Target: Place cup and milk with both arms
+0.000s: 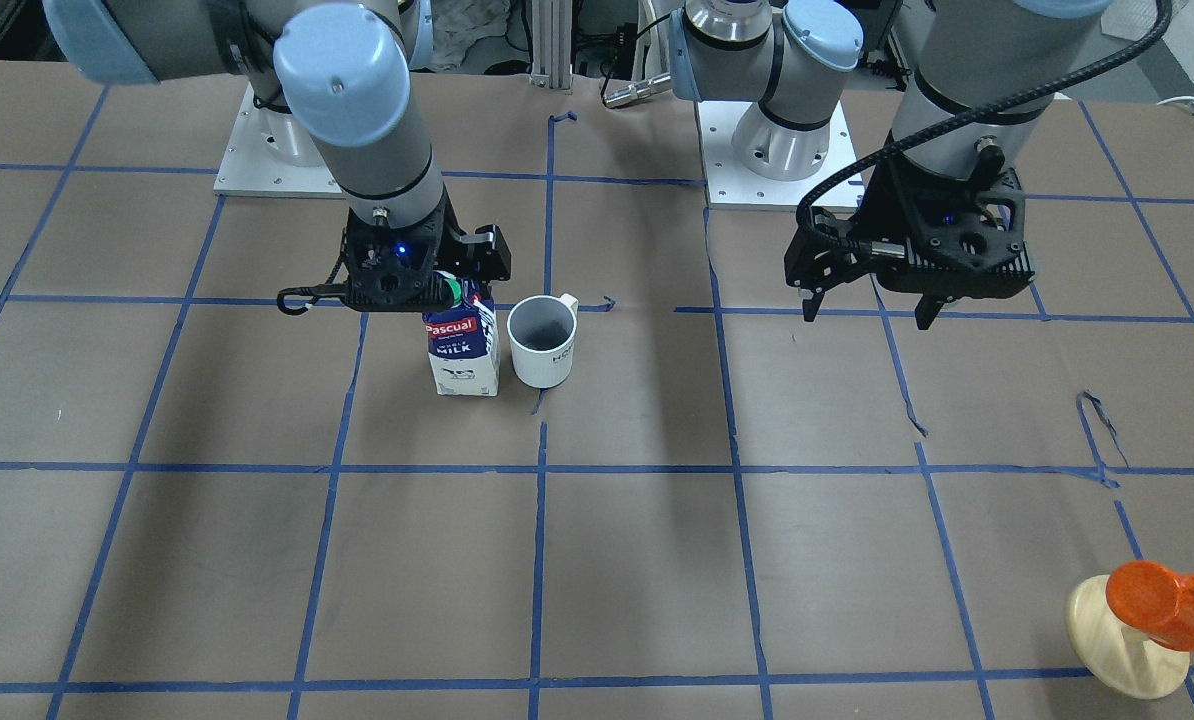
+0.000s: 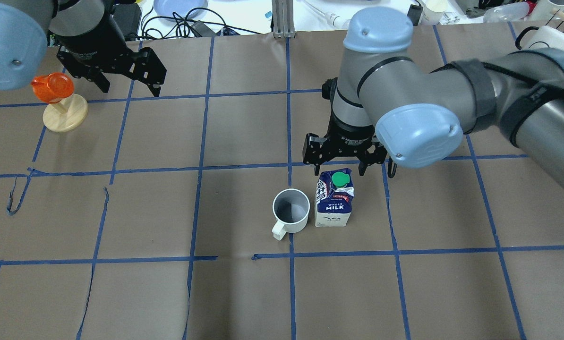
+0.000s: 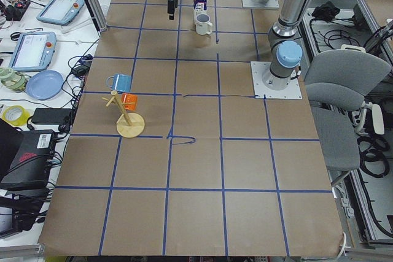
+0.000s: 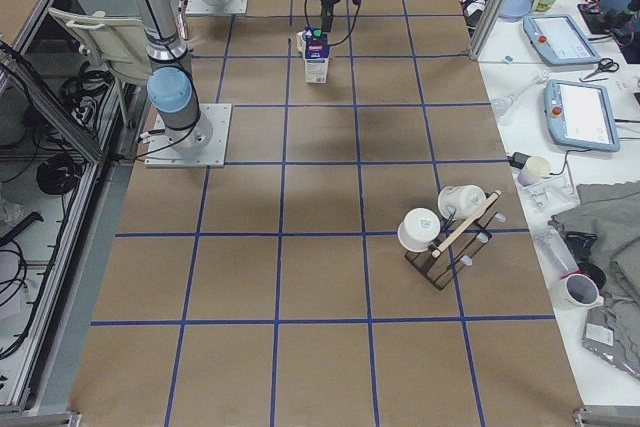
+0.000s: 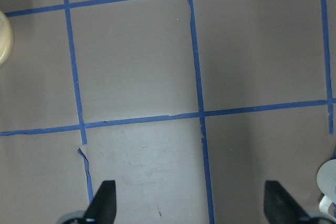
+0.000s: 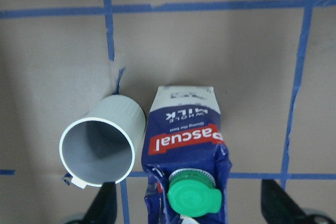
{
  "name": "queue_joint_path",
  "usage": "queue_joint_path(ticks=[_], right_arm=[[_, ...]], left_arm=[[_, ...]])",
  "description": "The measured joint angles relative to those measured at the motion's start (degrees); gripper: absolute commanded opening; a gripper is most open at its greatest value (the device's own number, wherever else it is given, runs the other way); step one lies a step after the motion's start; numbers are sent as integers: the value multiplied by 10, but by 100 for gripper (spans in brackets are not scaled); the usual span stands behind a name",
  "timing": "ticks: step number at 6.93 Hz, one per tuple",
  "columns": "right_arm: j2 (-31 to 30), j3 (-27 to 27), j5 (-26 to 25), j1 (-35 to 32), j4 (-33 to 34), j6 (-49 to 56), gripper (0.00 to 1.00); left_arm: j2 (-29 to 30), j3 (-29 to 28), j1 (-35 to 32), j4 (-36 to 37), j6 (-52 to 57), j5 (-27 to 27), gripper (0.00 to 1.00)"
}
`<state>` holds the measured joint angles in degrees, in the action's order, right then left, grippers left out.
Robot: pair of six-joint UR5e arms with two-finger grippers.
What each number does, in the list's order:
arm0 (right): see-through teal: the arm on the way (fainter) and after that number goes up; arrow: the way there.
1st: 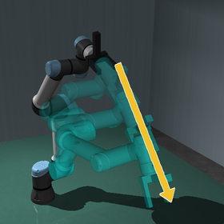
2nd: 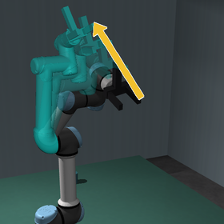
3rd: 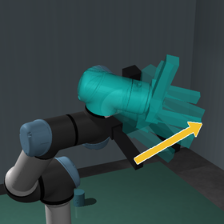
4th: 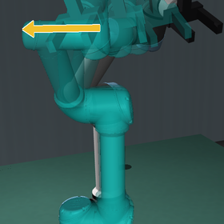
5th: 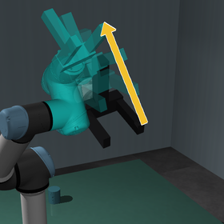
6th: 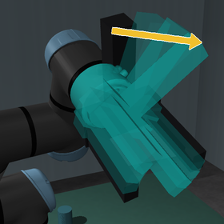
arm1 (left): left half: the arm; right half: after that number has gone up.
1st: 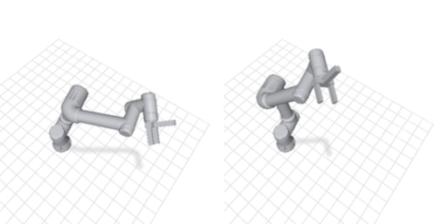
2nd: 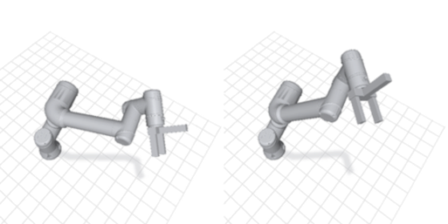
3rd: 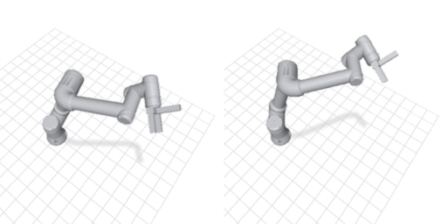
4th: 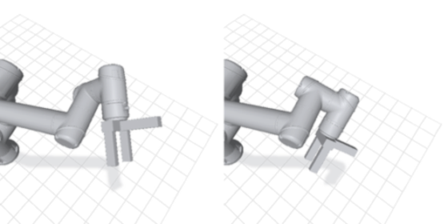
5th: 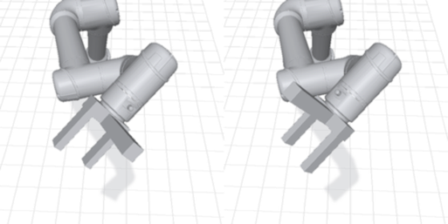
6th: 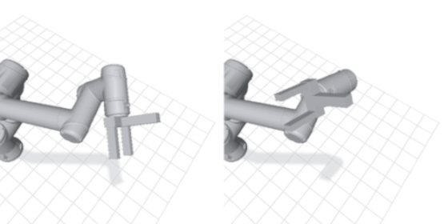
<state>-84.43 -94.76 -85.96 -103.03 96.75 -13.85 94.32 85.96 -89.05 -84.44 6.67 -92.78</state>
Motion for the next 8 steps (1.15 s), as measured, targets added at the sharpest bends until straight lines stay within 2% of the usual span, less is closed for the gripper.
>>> queue_joint_path(ticks=[2, 3, 5, 8], right_arm=[[-4, 118, -27, 27, -77, 3, 100], [-6, 139, -33, 50, -92, 22, 100], [-14, 147, -40, 95, -99, 76, 100], [-17, 142, -41, 104, -91, 83, 100]], left_arm=[[3, -3, -2, -1, -15, 6, 100], [2, -1, -4, -1, -19, 9, 100], [-10, 13, -10, -13, -23, 21, 100], [-22, 22, -11, -26, -26, 25, 100]])
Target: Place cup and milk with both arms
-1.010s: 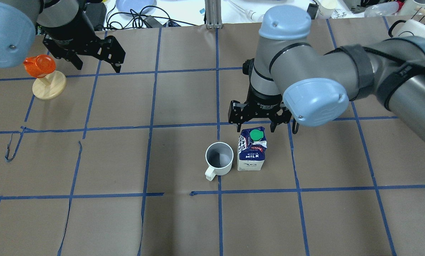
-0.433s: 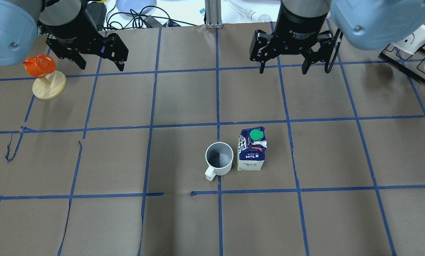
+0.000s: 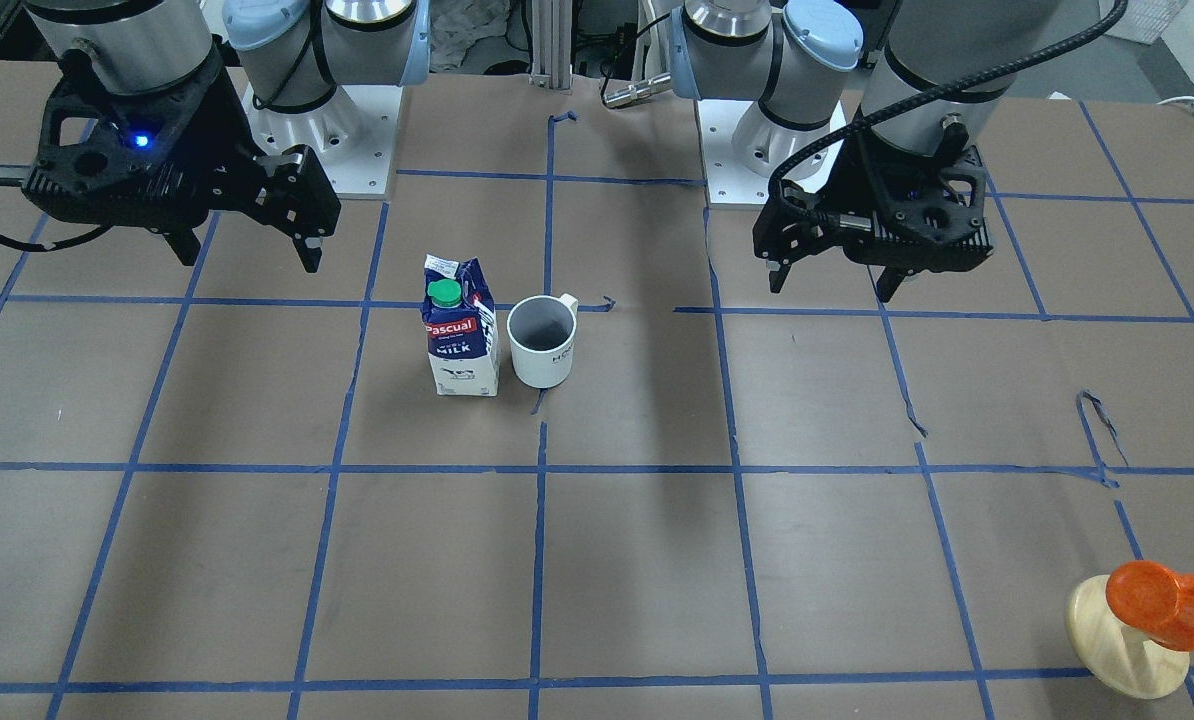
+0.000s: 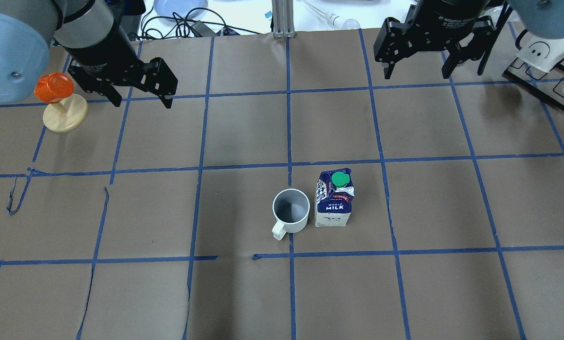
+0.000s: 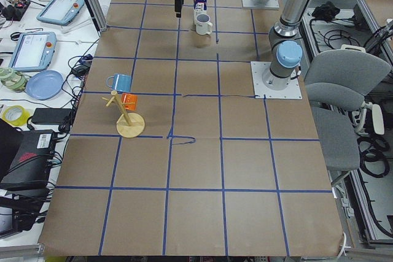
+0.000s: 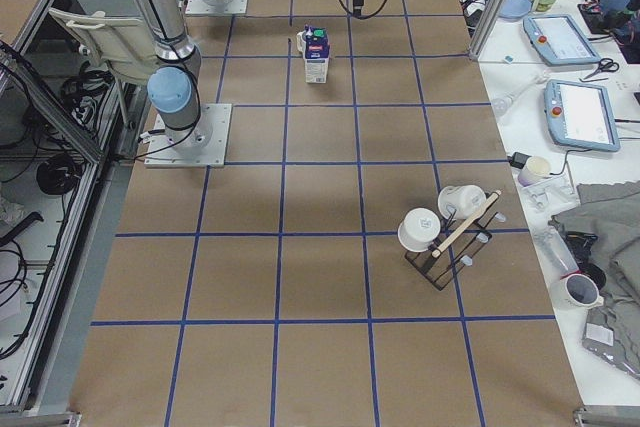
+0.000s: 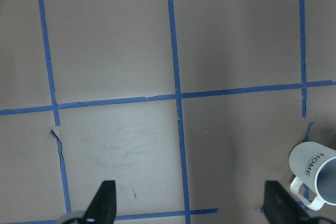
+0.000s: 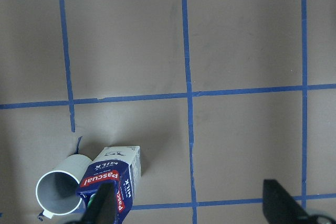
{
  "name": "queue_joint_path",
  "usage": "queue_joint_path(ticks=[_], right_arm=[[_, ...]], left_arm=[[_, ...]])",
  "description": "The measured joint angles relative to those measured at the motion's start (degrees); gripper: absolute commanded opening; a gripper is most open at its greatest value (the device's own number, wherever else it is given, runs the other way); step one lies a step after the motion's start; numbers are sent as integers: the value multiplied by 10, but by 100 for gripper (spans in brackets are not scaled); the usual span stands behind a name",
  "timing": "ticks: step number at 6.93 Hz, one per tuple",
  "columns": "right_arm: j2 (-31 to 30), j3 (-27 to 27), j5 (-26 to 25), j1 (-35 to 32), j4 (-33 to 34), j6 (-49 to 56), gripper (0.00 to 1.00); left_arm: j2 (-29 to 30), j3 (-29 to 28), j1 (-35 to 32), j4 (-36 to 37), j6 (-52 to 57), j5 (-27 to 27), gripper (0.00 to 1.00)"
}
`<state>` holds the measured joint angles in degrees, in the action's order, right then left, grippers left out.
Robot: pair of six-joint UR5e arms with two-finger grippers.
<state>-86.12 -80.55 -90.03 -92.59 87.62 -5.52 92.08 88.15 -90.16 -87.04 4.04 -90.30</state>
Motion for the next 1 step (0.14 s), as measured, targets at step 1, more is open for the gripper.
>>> queue_joint_path(ticks=[1], right_arm=[[0, 0, 0, 1, 1, 1, 100]], left_arm=[[1, -2, 0, 0, -6, 0, 100]])
